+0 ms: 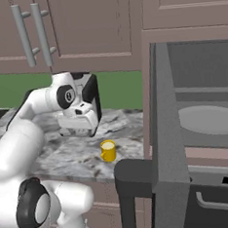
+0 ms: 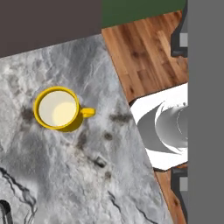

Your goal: Pick the mug from the counter and place it inside the microwave. Then close the microwave.

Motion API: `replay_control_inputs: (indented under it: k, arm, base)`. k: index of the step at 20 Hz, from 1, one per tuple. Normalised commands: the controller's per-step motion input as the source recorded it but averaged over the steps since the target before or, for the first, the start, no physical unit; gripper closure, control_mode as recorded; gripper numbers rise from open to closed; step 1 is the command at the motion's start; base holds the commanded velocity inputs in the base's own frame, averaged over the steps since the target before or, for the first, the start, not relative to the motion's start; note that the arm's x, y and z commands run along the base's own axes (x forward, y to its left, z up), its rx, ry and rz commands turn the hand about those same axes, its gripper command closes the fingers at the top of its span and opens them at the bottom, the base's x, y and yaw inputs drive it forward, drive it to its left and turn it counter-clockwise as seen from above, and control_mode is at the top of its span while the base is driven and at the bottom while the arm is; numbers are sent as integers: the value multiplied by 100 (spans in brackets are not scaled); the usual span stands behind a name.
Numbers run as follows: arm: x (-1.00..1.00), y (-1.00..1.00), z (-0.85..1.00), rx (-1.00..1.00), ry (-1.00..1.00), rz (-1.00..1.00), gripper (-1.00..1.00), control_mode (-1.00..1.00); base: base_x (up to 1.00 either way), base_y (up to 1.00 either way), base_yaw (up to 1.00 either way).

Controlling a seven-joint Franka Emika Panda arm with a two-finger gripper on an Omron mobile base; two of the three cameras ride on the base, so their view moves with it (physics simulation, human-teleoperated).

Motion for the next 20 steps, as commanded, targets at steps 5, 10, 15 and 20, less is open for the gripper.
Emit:
replay_control_inputs:
  k: [5,10,15,20]
  arm:
    - [9,-12,-12,-2,6,-6,-100,-100]
    - [26,0,-1,3,-5,1,-100,-100]
    - [16,-3,-18,3,-2,0,-100,-100]
    - [0,-14,-41,1,0,0,-100,-100]
  base:
    - [0,0,0]
    - [0,0,0]
    - [0,0,0]
    - [0,0,0]
